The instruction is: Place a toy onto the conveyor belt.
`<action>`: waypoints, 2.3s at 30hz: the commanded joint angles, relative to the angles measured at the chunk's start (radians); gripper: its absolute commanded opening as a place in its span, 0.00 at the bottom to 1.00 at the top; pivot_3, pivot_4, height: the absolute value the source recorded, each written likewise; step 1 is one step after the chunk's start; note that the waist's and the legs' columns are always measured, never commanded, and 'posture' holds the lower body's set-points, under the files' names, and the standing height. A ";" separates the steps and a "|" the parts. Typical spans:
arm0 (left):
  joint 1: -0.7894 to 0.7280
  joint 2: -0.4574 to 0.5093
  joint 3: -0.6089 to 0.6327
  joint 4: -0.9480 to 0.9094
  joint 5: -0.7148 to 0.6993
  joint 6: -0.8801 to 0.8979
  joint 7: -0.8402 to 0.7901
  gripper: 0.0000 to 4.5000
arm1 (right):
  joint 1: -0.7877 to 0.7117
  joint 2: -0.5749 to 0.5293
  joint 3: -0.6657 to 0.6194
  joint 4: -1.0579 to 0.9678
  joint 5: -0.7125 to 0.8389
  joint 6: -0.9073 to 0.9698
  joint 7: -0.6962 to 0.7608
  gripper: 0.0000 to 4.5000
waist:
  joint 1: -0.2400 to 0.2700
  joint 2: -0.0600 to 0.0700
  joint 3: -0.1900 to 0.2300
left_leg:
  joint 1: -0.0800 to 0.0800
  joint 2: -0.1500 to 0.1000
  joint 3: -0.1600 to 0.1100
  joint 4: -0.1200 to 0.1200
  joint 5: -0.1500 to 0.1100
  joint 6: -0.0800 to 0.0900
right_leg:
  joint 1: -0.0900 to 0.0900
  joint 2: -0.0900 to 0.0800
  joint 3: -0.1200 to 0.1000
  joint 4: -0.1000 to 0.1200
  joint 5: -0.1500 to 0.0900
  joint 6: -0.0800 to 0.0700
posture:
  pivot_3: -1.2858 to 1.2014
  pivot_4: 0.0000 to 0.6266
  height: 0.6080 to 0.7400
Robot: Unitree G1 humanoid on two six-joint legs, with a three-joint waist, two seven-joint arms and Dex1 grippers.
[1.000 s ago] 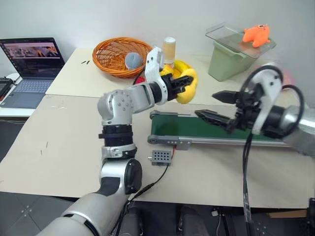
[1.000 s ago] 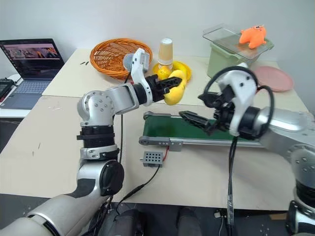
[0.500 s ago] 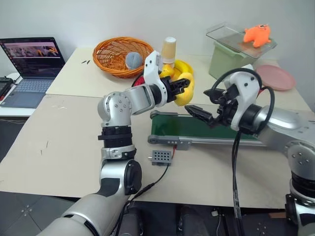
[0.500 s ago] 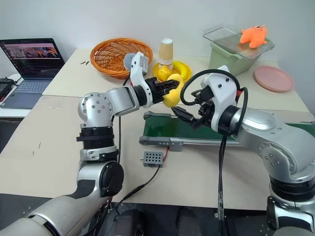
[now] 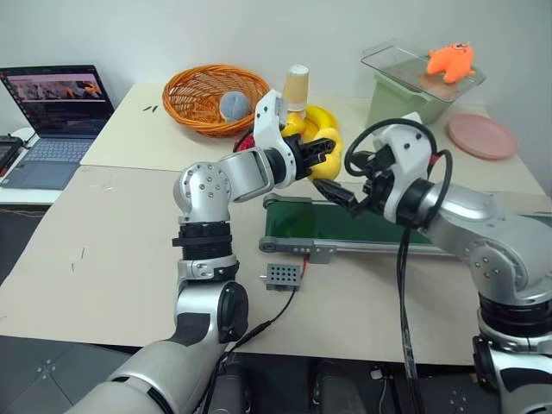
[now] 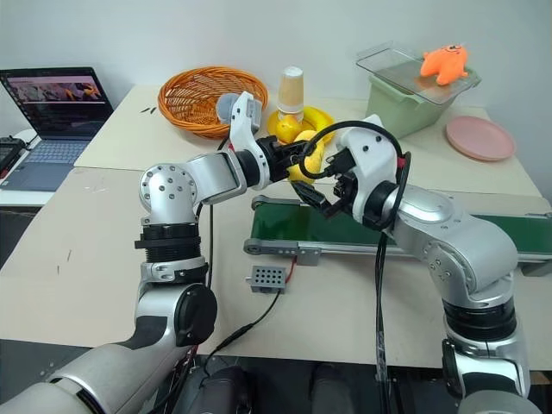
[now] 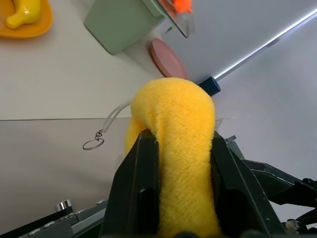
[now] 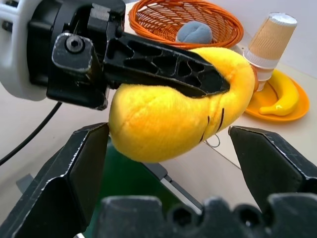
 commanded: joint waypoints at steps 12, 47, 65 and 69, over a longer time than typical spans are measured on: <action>0.012 -0.056 -0.033 -0.032 -0.062 -0.045 0.011 0.22 | -0.025 0.045 -0.018 0.000 -0.061 -0.026 0.049 0.05 | 0.000 0.000 0.000 | 0.000 0.000 0.000 0.000 0.000 0.000 | 0.000 0.000 0.000 0.000 0.000 0.000 | 0.52 0.24 1.00; 0.071 0.804 -0.365 -0.265 -0.188 0.141 -0.714 0.80 | 0.017 -0.369 0.080 -0.006 -0.340 -0.323 0.457 0.00 | -0.017 0.001 0.000 | 0.002 0.001 0.002 -0.004 0.002 -0.004 | -0.001 0.001 0.000 0.000 -0.001 -0.001 | 0.52 0.24 1.00; 0.081 0.991 -0.565 -0.266 0.089 -0.139 -1.097 0.80 | 0.078 -0.352 0.331 0.114 -0.828 -0.891 0.578 0.00 | -0.010 0.001 0.000 | 0.001 0.002 0.011 -0.003 0.002 -0.004 | -0.003 0.001 0.000 0.001 -0.004 -0.002 | 0.52 0.24 1.00; 0.074 0.977 -0.556 -0.262 0.102 -0.137 -1.097 0.80 | 0.103 -0.319 0.326 0.142 -0.862 -0.930 0.579 0.00 | -0.011 0.000 0.000 | 0.002 0.002 0.010 -0.003 0.003 -0.005 | -0.003 0.001 0.000 0.001 -0.005 -0.002 | 0.52 0.24 1.00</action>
